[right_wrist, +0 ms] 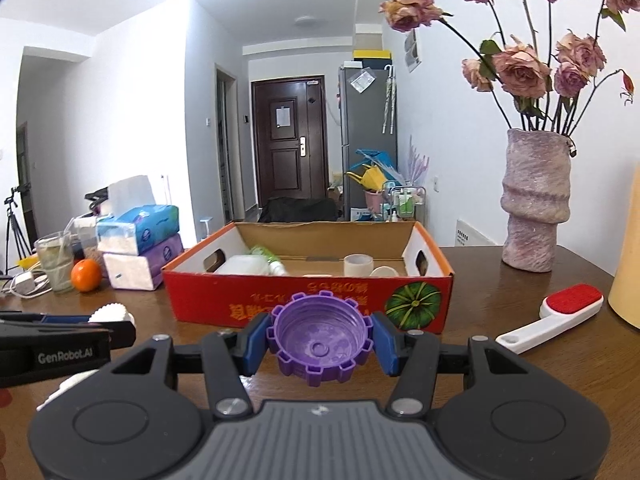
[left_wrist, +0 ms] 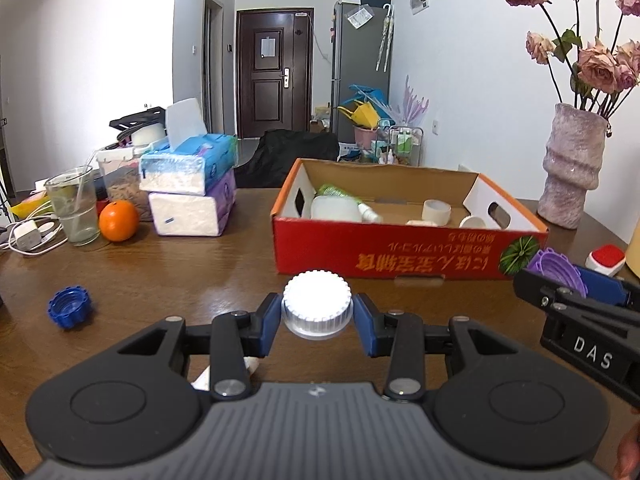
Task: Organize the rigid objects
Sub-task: 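Carry the white cap and purple cap over the cardboard box with both tools, then lower both held caps into the cardboard box and open both tools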
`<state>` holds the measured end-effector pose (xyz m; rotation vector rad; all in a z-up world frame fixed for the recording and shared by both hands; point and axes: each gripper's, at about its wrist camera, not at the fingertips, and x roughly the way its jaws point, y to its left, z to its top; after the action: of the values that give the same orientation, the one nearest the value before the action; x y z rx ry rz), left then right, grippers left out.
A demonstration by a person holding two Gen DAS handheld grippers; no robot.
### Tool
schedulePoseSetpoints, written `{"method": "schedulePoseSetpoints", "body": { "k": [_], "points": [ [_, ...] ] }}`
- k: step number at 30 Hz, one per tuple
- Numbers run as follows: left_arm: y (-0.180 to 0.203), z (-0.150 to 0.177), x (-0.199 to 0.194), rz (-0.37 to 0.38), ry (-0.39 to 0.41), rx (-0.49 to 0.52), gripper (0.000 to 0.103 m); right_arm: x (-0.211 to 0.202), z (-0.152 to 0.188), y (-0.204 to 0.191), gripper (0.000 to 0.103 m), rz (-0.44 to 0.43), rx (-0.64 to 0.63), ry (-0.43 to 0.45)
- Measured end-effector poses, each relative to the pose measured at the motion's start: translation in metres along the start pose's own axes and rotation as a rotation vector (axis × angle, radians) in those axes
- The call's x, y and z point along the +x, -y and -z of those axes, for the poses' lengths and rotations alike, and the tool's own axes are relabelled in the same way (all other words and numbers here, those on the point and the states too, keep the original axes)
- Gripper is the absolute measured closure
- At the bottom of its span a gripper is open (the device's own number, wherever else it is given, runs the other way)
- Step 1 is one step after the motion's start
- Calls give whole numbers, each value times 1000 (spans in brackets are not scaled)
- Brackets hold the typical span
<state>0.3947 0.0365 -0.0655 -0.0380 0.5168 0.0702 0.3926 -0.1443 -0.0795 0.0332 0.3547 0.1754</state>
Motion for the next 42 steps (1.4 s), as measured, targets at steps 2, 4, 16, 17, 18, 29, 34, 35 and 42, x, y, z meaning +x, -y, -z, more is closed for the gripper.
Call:
{"method": "schedulePoseSetpoints", "body": {
  "k": [2, 4, 16, 17, 18, 29, 34, 35, 42],
  "points": [
    [4, -4, 4, 5, 3, -7, 62, 3, -3, 4, 50, 3, 7, 7],
    [9, -8, 8, 11, 8, -13, 62, 6, -5, 8, 50, 5, 11, 15],
    [33, -32, 39, 29, 20, -59, 62, 32, -15, 24, 50, 27, 35, 48],
    [34, -35, 42, 28, 21, -63, 62, 34, -16, 25, 50, 25, 35, 51],
    [35, -37, 45, 29, 23, -66, 62, 37, -17, 25, 50, 25, 34, 53],
    [42, -56, 70, 25, 38, -83, 62, 68, -27, 32, 50, 30, 48, 66],
    [46, -65, 84, 28, 43, -87, 62, 83, -32, 36, 50, 30, 57, 69],
    [47, -66, 86, 29, 43, -87, 62, 86, -32, 36, 50, 30, 55, 69],
    [53, -77, 103, 30, 54, -82, 62, 106, -40, 38, 50, 32, 46, 77]
  ]
}}
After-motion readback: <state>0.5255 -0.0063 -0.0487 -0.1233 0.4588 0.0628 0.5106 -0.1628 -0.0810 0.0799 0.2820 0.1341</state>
